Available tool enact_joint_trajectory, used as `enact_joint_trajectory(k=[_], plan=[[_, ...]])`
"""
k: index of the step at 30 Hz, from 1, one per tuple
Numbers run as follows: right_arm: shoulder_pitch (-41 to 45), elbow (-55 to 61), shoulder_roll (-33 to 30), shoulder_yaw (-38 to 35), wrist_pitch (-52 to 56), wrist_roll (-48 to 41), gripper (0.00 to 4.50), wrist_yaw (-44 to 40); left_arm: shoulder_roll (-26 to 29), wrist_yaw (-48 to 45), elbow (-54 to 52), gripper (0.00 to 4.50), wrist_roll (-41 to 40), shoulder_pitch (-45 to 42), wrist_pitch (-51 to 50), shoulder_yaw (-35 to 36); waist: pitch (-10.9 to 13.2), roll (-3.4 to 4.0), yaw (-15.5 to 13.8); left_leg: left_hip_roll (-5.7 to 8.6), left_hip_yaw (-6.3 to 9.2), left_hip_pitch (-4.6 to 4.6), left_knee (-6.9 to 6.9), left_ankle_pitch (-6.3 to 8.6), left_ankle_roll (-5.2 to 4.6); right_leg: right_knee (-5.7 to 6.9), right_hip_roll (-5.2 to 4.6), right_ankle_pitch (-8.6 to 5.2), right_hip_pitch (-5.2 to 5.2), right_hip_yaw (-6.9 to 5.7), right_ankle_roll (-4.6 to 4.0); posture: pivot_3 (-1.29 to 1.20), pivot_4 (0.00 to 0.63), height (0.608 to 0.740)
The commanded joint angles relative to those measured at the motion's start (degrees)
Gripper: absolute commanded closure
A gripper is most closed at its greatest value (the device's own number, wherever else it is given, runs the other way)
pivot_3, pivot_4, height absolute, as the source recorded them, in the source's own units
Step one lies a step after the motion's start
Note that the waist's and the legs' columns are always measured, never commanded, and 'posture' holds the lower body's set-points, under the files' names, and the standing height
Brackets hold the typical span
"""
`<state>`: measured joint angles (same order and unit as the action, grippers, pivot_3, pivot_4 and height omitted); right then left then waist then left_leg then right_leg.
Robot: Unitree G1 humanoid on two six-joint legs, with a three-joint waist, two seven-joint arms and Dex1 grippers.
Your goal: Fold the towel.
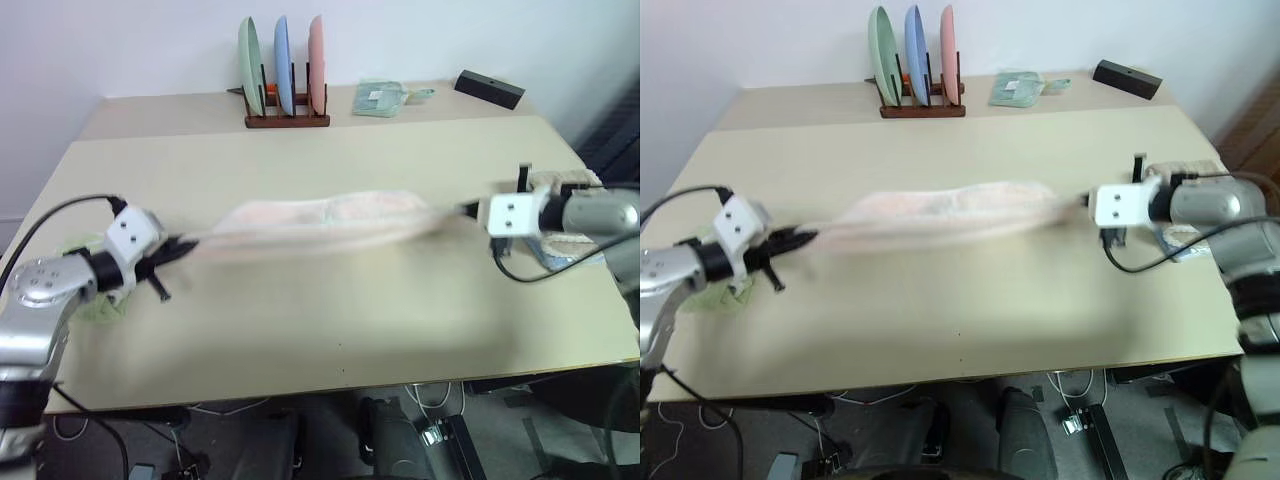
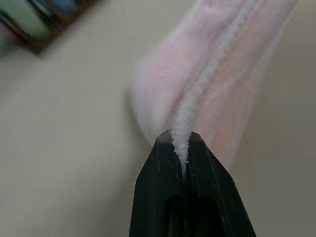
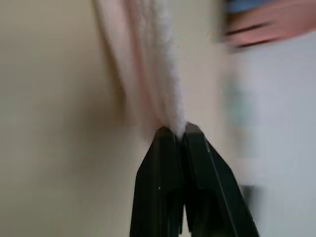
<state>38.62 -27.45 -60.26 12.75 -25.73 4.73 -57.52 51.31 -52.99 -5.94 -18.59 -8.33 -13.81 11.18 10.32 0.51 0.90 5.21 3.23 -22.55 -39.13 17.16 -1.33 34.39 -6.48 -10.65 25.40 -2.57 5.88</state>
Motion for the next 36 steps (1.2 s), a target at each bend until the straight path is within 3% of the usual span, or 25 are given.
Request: enact_joint_trajectory(k=[1,5,9,14,20,26,36], plan=[[-10.1,15.4,-8.5,-5.7,13.3,-10.4,4.48,-11.3,3.9,-4.2,-13.8,4.5,-8.8,9.6,-11.2,7.4,0.0,0.05,-0.7,-0.01,0.03,0.03,0.01,0.16,-0.25,-0.04,0.02,0.06,-0.03,0.02,-0.01,0.0,0.15,0.74],[-17.4,25.5,-12.0,-9.4,25.3,-16.9,4.48,-15.7,6.9,-6.2,-20.2,4.5,-13.0,16.9,-19.3,10.2,0.0,0.06,-1.1,-0.04,0.02,0.23,0.01,0.23,-0.35,0.02,0.04,0.02,-0.18,0.14,0.01,0.0,0.15,0.74],[-19.3,29.0,-11.6,-11.5,28.1,-17.1,4.48,-15.9,7.2,-6.2,-22.3,4.5,-11.2,21.5,-19.8,9.4,0.0,0.12,-1.2,-0.08,-0.02,0.27,0.02,0.23,-0.36,0.05,0.03,0.02,-0.17,0.17,0.0,0.0,0.15,0.74],[-16.4,27.2,-9.0,-11.4,26.8,-14.4,4.48,-14.5,4.4,-3.0,-20.9,4.5,-11.5,18.2,-19.1,8.7,0.0,0.07,-1.9,-0.03,-0.03,0.25,0.01,0.23,-0.36,0.0,0.01,0.03,-0.2,0.15,0.0,0.0,0.15,0.74],[-5.9,17.4,-2.1,-7.1,21.0,-7.9,4.48,-12.1,-0.8,2.9,-13.3,4.5,-8.1,8.0,-16.9,5.4,0.0,0.06,-1.6,-0.03,-0.05,0.26,0.01,0.05,-0.03,0.02,0.05,0.04,-0.17,0.15,0.01,0.0,0.15,0.74],[5.1,-1.0,6.6,-1.2,10.7,2.0,4.48,-6.3,-4.9,7.3,-0.5,4.5,-2.0,-1.7,-13.7,0.0,0.0,0.04,-1.3,-0.02,-0.13,0.25,0.02,0.0,0.04,0.07,0.09,0.06,-0.11,0.15,0.0,0.0,0.15,0.74],[11.7,-17.2,12.8,1.0,2.8,8.5,4.48,2.3,-8.3,8.0,6.3,4.5,0.2,-4.0,-11.9,-2.2,0.0,0.04,-1.2,0.0,-0.12,0.17,0.03,0.0,0.05,0.04,0.08,0.06,-0.03,0.18,0.0,0.0,0.15,0.74]])
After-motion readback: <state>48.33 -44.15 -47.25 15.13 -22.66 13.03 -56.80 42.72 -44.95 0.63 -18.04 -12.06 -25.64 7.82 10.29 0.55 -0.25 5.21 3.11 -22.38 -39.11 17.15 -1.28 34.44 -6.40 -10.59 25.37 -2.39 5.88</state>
